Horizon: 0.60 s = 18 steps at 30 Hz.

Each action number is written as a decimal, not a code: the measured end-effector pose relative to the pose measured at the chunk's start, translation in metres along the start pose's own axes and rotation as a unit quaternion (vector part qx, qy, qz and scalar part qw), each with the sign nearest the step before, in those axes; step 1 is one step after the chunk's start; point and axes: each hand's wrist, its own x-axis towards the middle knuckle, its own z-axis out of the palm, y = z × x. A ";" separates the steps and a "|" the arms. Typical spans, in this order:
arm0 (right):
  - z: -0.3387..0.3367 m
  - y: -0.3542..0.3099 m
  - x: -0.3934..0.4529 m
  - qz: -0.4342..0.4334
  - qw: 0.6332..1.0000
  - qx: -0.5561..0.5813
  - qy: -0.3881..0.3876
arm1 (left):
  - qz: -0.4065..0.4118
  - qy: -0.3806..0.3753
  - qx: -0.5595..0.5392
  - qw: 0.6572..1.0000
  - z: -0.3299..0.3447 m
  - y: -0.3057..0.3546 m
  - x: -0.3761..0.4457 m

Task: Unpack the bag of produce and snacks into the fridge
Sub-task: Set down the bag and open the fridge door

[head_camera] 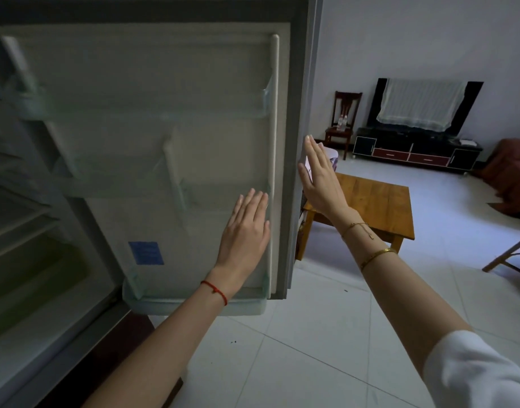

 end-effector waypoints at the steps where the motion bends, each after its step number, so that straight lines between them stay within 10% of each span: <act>1: 0.003 0.005 0.008 0.000 1.000 0.006 -0.004 | 0.003 0.003 0.003 1.000 0.006 -0.002 0.006; 18: 0.062 0.075 0.128 -0.052 0.993 0.095 -0.053 | -0.076 -0.010 0.055 0.996 0.076 -0.014 0.098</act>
